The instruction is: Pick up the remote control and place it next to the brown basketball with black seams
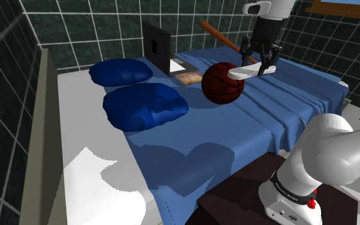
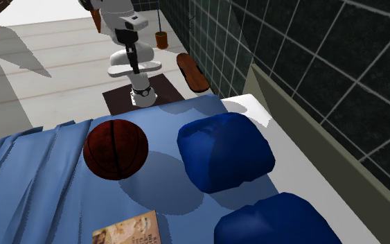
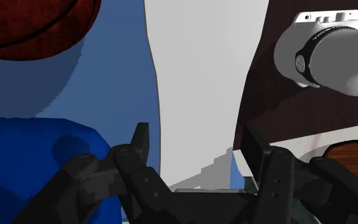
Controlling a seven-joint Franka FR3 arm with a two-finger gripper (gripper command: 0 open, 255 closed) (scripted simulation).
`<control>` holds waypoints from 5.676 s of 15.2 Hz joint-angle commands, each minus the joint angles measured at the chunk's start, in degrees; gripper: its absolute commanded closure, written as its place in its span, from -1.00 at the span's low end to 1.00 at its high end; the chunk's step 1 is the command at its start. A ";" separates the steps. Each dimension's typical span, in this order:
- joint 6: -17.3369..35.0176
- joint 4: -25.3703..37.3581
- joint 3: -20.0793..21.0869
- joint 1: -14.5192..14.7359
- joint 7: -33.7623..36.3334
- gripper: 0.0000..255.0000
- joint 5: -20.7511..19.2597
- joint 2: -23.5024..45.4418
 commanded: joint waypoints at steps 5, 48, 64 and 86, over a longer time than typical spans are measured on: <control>-2.53 -0.50 -6.70 -2.90 -7.72 1.00 -5.64 -4.07; 21.84 -26.82 -24.77 -9.57 -13.36 1.00 -22.10 -7.62; 37.84 -34.46 -32.99 -10.44 -12.06 1.00 -29.60 0.99; 30.21 -31.81 -29.09 -10.47 -12.67 -1.00 -26.24 -4.07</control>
